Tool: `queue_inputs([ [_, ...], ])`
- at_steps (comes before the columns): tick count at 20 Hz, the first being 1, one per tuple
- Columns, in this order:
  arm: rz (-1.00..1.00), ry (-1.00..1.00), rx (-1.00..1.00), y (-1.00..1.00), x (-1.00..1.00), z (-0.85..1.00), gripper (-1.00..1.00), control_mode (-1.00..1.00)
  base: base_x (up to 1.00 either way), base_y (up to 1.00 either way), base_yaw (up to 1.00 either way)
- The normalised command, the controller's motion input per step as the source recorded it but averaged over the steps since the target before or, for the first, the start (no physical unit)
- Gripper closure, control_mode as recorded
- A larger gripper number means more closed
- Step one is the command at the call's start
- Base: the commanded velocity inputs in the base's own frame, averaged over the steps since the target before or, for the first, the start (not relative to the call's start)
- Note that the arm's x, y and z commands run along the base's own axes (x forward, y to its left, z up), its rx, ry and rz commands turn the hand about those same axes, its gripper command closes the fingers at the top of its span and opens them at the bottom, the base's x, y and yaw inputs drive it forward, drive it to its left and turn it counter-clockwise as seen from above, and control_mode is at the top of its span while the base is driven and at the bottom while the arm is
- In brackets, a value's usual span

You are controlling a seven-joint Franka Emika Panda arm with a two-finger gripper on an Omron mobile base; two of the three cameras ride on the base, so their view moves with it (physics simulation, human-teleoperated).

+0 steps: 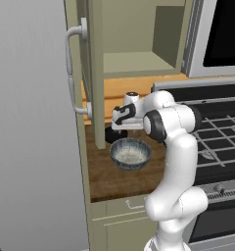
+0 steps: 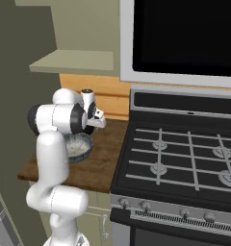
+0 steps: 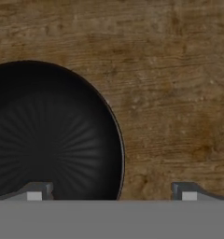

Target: Pick up the bowls on the counter and stack them on top of one another in the open cabinet. Place the smaller bowl on top of the larger bowl.

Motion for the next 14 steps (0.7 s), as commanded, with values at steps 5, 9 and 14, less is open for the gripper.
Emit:
queue_inputs([
  [5, 0.0, 0.01, 0.0, 0.03, 0.06, -0.33, -1.0, -1.0, 0.0, 0.0, 0.0],
  [9, -0.01, 0.03, 0.0, 0.0, 0.0, -0.34, -1.0, -1.0, 0.0, 0.0, 0.0],
  [14, 0.0, 0.01, 0.0, 0.0, 0.0, -0.01, -1.0, -1.0, 0.0, 0.0, 0.0],
])
